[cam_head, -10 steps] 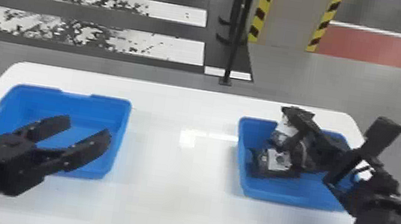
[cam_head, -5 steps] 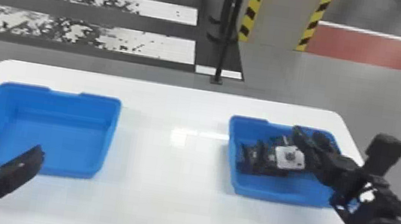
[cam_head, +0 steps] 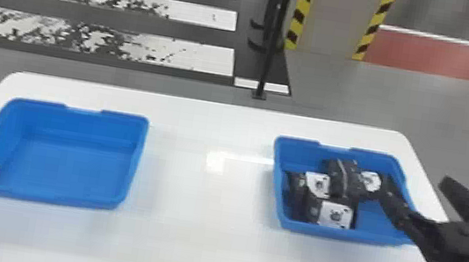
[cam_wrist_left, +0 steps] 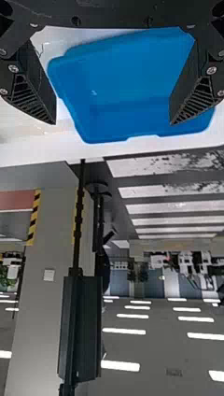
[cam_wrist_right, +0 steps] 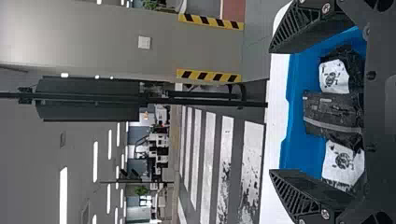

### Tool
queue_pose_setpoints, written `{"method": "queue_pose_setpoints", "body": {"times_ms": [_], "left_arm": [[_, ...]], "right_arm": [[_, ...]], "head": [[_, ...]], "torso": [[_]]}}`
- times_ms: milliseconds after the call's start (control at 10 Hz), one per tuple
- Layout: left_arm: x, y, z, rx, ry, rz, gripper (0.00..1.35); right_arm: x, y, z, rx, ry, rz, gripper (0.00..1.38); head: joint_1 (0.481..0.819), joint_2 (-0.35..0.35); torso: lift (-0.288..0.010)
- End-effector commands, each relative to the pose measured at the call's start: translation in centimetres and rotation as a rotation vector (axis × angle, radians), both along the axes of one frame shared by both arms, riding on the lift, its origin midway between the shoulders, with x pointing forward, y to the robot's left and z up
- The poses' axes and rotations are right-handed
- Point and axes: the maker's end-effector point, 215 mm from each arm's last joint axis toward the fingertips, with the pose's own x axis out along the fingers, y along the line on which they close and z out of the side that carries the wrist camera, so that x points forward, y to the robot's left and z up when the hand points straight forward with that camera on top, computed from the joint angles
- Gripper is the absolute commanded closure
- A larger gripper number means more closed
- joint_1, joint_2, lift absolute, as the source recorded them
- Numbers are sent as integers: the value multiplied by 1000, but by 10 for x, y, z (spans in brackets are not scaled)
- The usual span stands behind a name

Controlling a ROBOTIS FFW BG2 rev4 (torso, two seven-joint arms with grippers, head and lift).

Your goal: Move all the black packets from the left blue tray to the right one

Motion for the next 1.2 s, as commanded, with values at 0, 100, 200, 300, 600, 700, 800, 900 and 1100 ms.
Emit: {"method": "queue_pose_setpoints", "body": {"times_ms": [0,100,200,300,600,700,800,900,1100], "left_arm": [[-6,16,-3,65,-27,20,150],[-6,21,-17,59,-27,20,150],[-7,26,-26,76,-34,16,150],[-10,31,-38,92,-32,15,150],[-16,36,-63,91,3,20,150],[-10,31,-61,77,-9,14,150],[-1,21,-56,53,-28,0,150],[4,10,-54,27,-41,-15,150],[7,2,-51,3,-53,-26,150]], "right_arm": [[-37,13,9,15,-30,2,94],[-59,22,14,28,-40,4,96],[-80,29,20,55,-47,-6,96],[-96,38,27,55,-41,4,96],[-113,58,14,97,2,31,98],[-110,58,13,100,-3,31,98],[-106,61,12,113,-9,35,98],[-103,70,10,134,-8,54,98],[-103,72,9,146,-7,58,98]], "head": [[695,-43],[695,-2],[695,26],[695,52],[695,131],[695,144],[695,144],[695,133],[695,112]], "torso": [[-140],[-140],[-140],[-140],[-140],[-140],[-140],[-140],[-140]]}}
